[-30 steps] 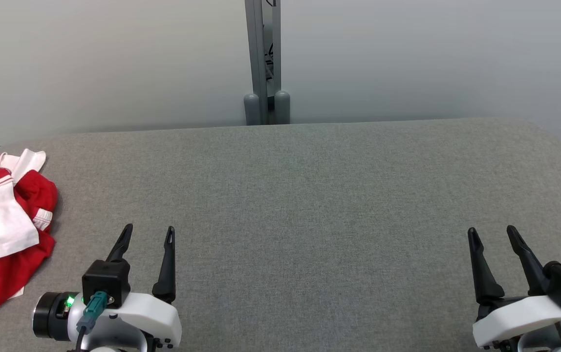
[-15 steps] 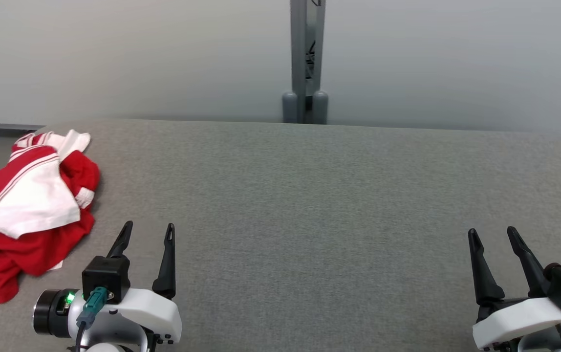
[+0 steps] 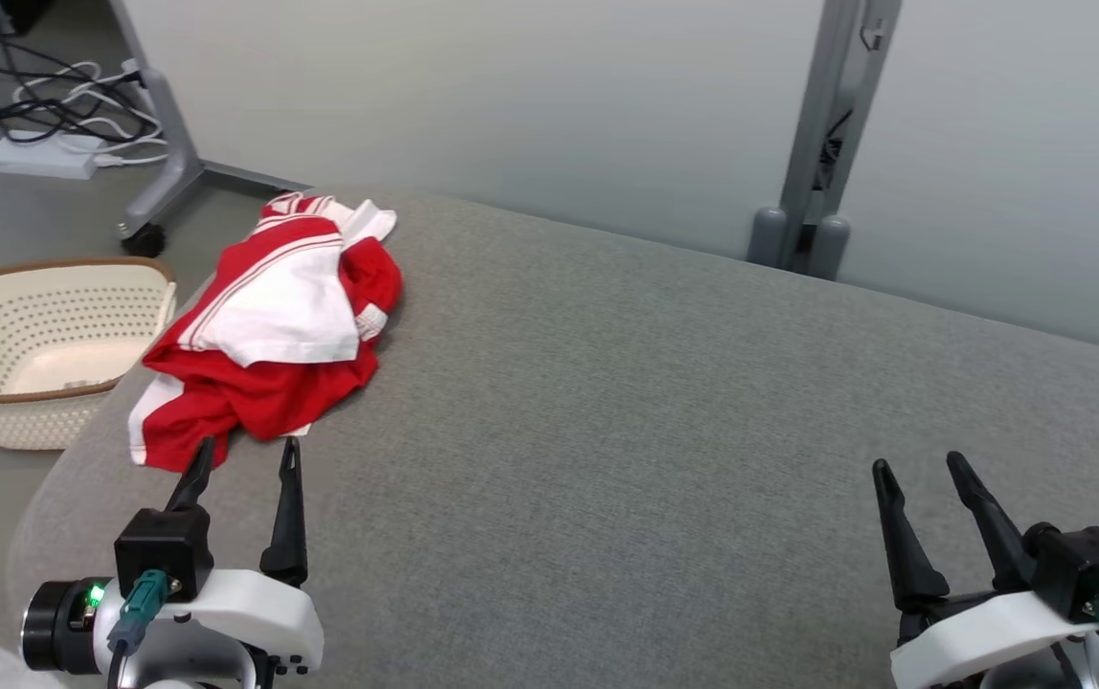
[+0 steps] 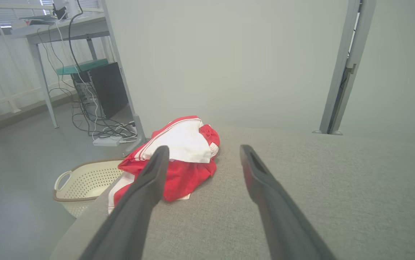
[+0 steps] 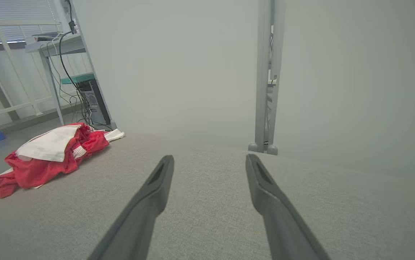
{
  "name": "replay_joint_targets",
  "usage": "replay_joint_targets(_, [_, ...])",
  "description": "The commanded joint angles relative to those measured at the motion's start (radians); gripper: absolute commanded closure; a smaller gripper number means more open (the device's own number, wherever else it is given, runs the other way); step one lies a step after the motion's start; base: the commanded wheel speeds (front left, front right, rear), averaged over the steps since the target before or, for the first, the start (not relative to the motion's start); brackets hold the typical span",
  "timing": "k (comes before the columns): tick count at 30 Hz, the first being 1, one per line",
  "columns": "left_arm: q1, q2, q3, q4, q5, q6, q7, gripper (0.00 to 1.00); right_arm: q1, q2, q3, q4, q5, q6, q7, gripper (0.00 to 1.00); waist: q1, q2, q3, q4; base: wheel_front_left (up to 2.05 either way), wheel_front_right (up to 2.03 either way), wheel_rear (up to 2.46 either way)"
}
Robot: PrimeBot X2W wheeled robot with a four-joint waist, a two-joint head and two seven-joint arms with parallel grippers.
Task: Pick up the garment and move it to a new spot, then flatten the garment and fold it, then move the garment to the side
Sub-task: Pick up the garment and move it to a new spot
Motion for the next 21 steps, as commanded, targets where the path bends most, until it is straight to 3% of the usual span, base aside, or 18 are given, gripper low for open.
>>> replay_joint_targets(1, [0.013, 0.002, 0.003, -0.008, -0.001, 0.006, -0.002, 0.00, 0.002, -0.002, 0.004, 0.003, 0.013, 0.002, -0.001, 0.00, 0.0000, 0.0000, -0.009, 0.053, 0.00, 0.00, 0.00])
replay_joint_targets(9, [0.029, 0.016, 0.022, -0.031, -0.017, 0.019, 0.002, 0.00, 0.001, -0.002, 0.024, 0.011, 0.019, 0.002, -0.010, 0.00, 0.0000, 0.0000, -0.013, 0.115, 0.00, 0.00, 0.00])
replay_joint_targets(21, [0.028, 0.019, 0.018, -0.035, -0.026, 0.030, -0.001, 0.00, -0.009, -0.001, 0.017, 0.007, 0.006, 0.002, -0.013, 0.00, 0.0000, 0.0000, -0.006, 0.123, 0.00, 0.00, 0.00])
